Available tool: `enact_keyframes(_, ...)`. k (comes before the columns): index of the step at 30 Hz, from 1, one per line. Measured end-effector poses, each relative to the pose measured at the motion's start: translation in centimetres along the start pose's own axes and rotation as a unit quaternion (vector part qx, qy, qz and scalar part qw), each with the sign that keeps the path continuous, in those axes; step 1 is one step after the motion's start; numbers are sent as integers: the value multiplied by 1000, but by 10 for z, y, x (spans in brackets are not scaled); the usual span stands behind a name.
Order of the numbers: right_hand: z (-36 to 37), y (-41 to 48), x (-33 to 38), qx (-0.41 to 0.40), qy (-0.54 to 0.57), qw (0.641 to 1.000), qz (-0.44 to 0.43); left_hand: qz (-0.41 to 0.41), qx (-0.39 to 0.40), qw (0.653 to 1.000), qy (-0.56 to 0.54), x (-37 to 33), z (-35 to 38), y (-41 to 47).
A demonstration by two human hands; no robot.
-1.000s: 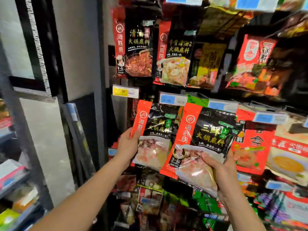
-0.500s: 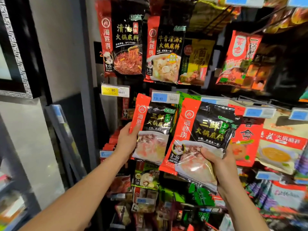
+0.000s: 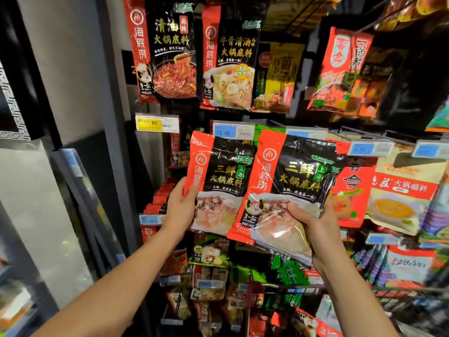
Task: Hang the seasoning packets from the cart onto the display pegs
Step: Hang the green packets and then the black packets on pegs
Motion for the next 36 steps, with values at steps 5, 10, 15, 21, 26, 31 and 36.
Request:
enact_keyframes(5,-2,0,7,-3,2,1000,-11,-18,-7,1000,-3,-2,6,8)
enact_keyframes(10,0,-1,6,-2,18,1000,-6,-36,1,999,-20,7,6,3)
enact_keyframes(15,0,-2,9,-1,16,1000,-15,-44,3,999,-22,17,7,-2)
enact_keyframes(21,-1,-3,13,-10,23,1000,-11,-47,-10,998,-27,15,6,13)
enact_keyframes(26,1,-3,20,-9,29,999,-15,-64,-8,997,-37,10,13,23)
enact_keyframes(31,2,-5,21,-10,21,1000,-13,-87,-18,996,-33,16,16,24)
enact_keyframes(36,1,-8,21,-11,28,1000,-10,-95,-31,994,-38,25,12,21)
Point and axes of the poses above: each hand's wrist, its own y-axis towards the middle knuckle, its own z-axis out of the palm, x = y × z, the point moved 9 cm from there along y, towards the middle knuckle, and after that the axes turned 8 degrees about -y, right-handed, at the moved point
